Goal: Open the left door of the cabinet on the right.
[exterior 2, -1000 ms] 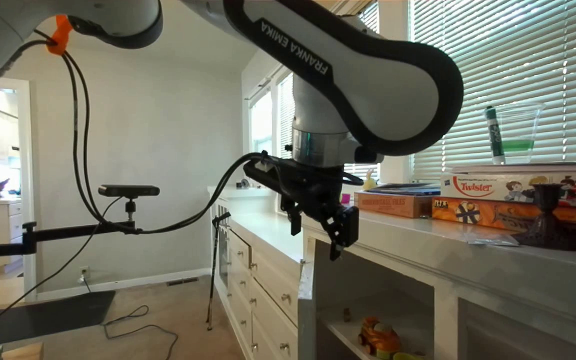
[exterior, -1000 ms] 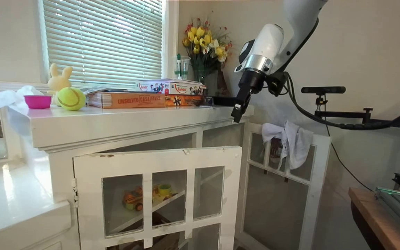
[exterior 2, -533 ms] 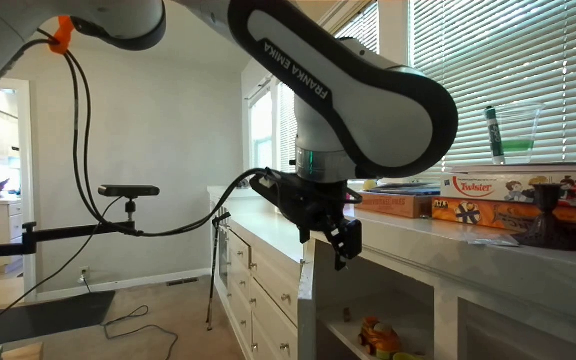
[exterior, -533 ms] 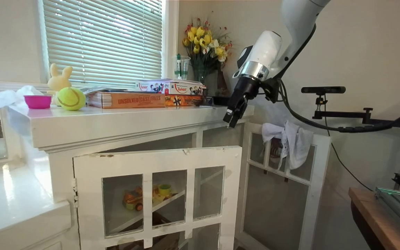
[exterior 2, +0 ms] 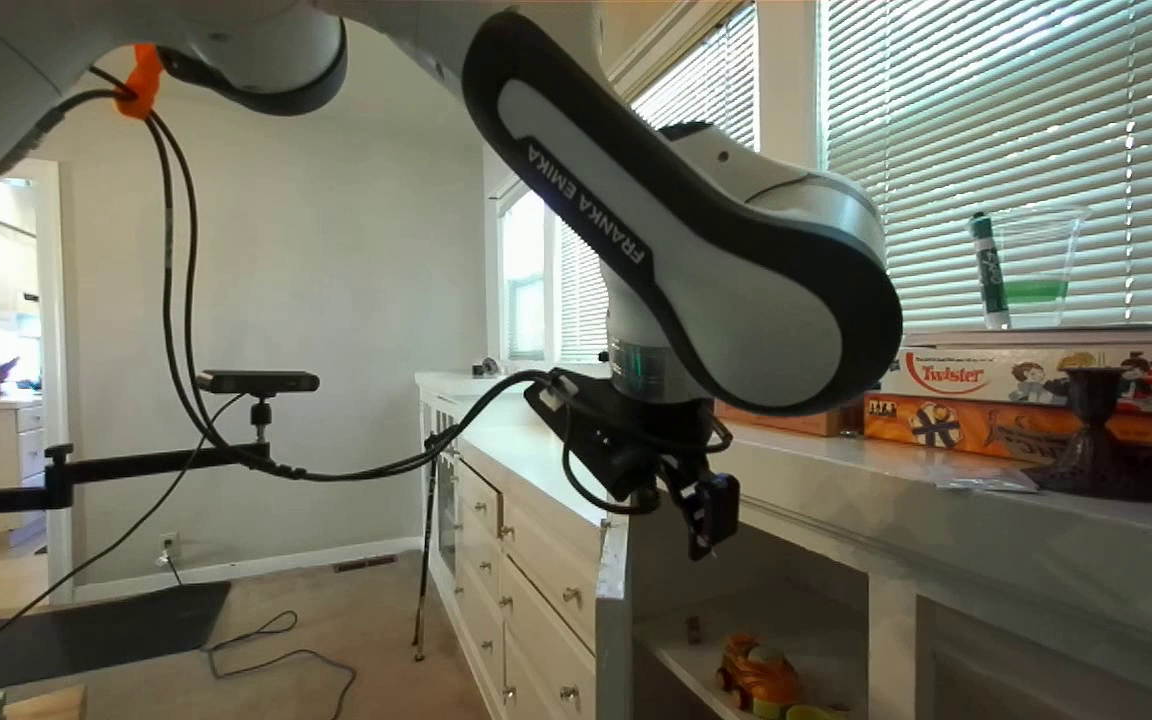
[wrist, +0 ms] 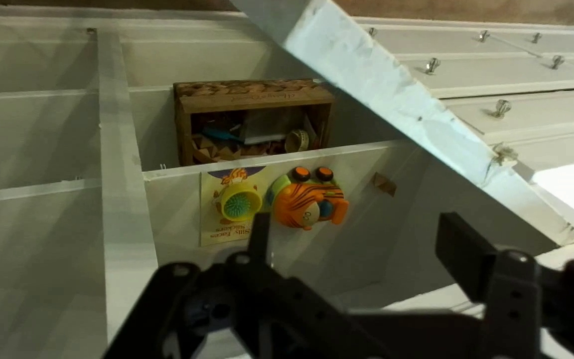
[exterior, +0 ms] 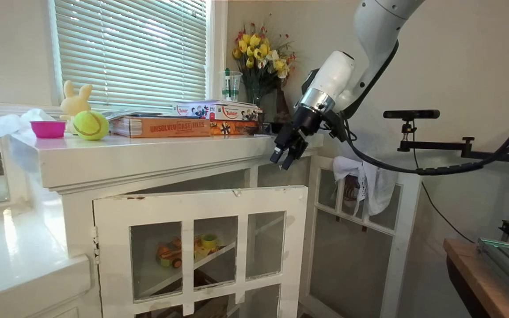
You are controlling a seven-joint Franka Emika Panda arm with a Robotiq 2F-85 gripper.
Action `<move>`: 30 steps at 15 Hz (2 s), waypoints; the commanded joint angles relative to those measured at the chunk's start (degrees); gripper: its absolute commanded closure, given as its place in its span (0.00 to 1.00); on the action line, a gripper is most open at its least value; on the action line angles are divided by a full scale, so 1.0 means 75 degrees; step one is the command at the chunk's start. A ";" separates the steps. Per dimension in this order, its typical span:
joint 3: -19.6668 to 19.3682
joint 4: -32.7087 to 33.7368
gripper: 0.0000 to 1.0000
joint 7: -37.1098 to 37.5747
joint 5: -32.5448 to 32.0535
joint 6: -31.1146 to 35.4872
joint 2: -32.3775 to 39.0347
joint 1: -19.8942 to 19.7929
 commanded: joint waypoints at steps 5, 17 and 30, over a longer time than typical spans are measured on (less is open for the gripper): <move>0.0121 0.0221 0.73 0.0121 0.0521 -0.0105 0.0413 -0.0262; 0.0079 0.0366 1.00 0.0138 0.0063 0.0108 0.0975 0.0069; -0.0084 0.0087 1.00 -0.0833 -0.2548 0.1163 0.0207 0.0917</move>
